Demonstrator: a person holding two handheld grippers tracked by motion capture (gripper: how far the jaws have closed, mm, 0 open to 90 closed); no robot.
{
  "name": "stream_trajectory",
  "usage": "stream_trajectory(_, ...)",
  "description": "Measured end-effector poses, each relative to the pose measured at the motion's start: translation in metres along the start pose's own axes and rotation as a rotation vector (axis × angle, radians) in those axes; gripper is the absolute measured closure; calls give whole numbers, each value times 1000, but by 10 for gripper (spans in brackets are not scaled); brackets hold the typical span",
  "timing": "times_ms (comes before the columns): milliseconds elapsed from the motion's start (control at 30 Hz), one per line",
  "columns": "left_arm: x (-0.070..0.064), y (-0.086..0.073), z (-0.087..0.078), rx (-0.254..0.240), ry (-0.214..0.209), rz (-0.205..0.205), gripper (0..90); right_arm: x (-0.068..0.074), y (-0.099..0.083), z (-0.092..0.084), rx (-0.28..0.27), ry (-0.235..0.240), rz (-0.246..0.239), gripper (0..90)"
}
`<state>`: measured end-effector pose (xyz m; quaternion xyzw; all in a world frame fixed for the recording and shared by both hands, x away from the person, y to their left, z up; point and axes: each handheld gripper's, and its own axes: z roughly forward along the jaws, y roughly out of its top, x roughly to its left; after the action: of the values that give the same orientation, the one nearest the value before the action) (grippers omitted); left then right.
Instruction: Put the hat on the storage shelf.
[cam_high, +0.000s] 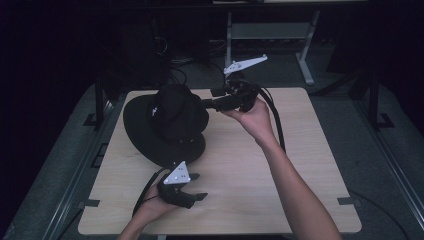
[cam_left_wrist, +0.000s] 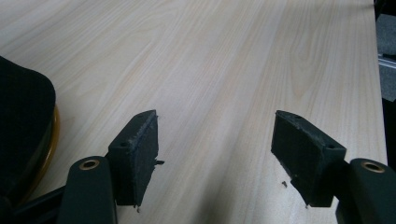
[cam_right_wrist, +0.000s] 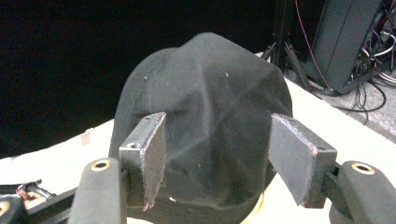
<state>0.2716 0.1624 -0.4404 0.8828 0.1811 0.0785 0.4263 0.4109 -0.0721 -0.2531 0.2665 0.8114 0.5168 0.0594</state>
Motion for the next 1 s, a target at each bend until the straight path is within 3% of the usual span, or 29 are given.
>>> stream_trajectory(1000,-2,2,6,8,6,8,284,-29,-49,-47,-4,-66,82,336)
